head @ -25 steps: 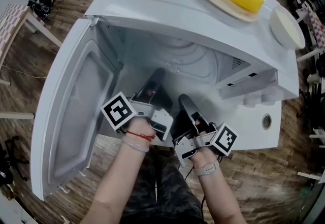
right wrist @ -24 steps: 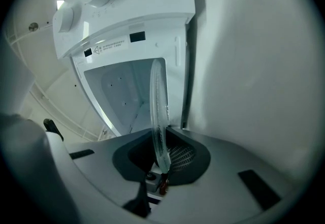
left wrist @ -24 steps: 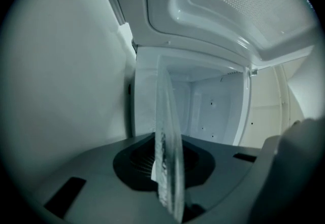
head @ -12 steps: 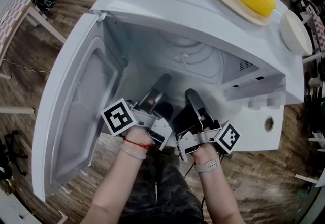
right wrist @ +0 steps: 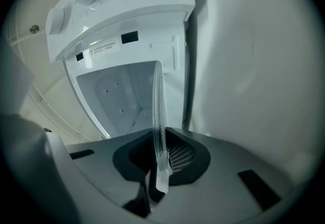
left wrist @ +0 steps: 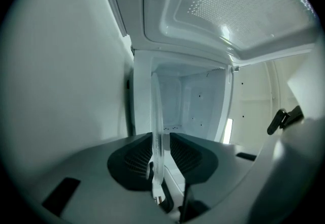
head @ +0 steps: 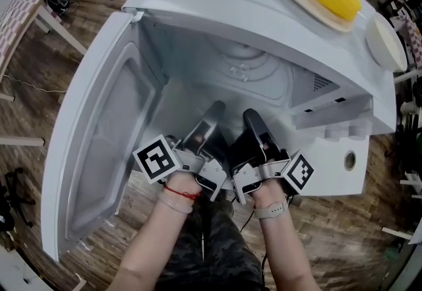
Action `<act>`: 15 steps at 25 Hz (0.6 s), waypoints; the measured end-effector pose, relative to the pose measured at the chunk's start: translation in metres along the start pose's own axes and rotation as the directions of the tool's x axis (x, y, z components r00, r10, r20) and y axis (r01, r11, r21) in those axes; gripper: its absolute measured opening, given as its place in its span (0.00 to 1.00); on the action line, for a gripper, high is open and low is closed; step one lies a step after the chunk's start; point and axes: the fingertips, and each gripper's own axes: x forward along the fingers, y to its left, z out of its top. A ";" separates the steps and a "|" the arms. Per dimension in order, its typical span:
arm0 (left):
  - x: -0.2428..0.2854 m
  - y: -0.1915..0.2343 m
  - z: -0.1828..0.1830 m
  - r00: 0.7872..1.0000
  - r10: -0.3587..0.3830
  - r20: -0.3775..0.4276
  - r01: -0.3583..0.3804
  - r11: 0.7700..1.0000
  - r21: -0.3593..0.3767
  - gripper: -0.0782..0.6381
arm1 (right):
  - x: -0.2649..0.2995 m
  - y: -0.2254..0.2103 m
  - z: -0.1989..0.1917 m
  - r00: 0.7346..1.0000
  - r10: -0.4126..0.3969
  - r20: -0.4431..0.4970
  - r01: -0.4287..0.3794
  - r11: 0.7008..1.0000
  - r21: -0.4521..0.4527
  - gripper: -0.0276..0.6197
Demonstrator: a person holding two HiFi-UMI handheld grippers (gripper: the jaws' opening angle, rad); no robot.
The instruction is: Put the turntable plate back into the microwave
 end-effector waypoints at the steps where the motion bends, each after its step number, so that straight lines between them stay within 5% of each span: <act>1: 0.000 0.000 0.000 1.000 0.000 -0.004 0.000 1.000 0.008 0.25 | 0.000 0.000 0.001 1.000 -0.001 0.000 0.001 1.000 0.000 0.11; 15: 0.001 -0.001 -0.001 0.997 0.007 -0.075 -0.003 0.999 0.052 0.25 | 0.013 0.001 0.009 0.999 -0.034 0.001 0.034 0.999 -0.009 0.11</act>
